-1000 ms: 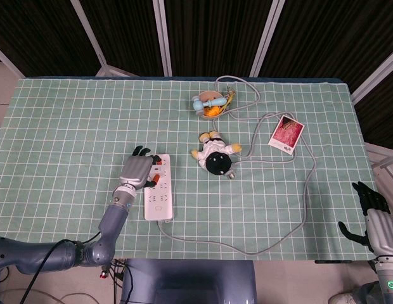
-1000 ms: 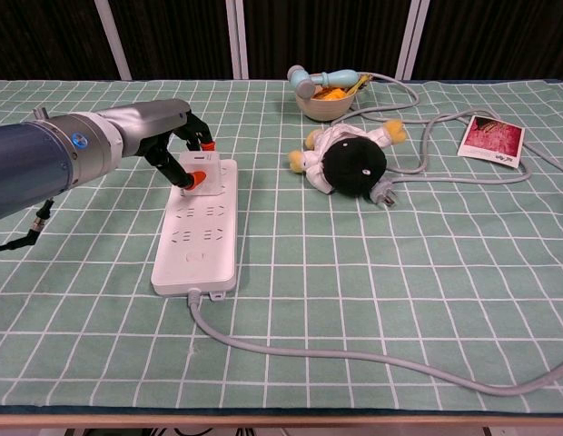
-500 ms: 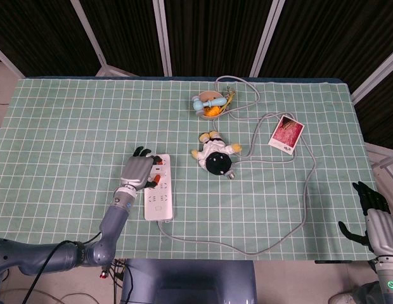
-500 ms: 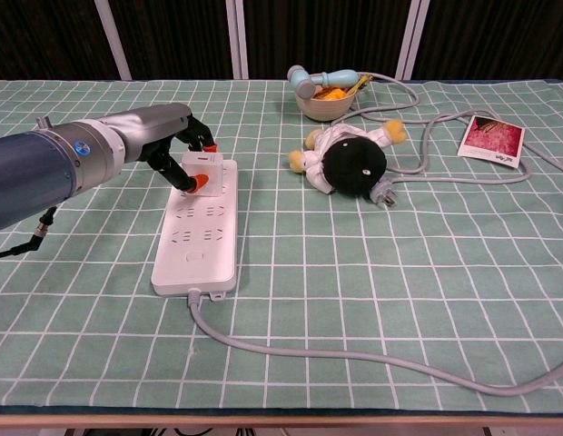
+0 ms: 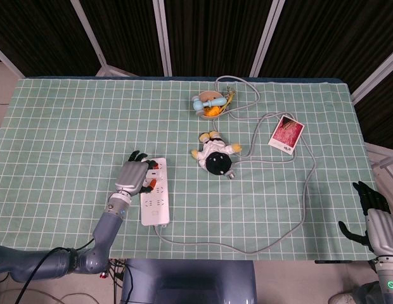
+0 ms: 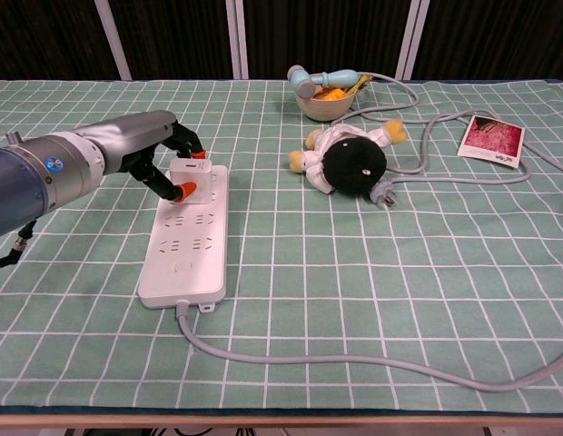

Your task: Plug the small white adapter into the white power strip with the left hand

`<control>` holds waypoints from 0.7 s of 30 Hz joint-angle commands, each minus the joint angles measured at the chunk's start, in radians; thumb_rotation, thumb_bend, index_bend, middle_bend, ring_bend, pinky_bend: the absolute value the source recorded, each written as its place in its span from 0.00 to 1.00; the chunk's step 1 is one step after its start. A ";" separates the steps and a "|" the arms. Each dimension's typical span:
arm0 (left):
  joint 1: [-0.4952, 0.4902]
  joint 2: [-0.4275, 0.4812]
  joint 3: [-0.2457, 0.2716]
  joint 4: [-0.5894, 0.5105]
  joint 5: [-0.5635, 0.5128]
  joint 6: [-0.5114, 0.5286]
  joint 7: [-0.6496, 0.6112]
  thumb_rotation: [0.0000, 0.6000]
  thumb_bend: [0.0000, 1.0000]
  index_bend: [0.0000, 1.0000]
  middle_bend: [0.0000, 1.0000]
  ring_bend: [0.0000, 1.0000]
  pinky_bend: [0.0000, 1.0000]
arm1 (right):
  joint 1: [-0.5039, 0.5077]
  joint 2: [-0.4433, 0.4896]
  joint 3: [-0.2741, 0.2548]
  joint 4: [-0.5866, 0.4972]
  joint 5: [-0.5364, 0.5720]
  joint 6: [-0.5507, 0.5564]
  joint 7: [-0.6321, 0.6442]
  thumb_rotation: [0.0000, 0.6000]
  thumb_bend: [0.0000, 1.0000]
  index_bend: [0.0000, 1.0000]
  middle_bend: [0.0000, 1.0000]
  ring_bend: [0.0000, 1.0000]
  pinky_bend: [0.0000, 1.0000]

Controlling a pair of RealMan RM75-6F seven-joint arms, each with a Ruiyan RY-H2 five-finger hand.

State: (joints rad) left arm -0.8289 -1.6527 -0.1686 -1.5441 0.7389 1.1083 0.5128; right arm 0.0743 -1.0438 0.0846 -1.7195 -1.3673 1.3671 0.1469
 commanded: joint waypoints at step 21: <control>0.025 0.065 -0.082 -0.060 0.071 0.000 -0.070 1.00 0.00 0.04 0.04 0.00 0.00 | -0.002 -0.002 0.001 0.000 0.002 0.004 -0.003 1.00 0.37 0.00 0.00 0.00 0.00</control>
State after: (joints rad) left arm -0.8052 -1.5971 -0.2374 -1.5899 0.8020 1.1023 0.4550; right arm 0.0727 -1.0456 0.0861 -1.7198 -1.3657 1.3710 0.1437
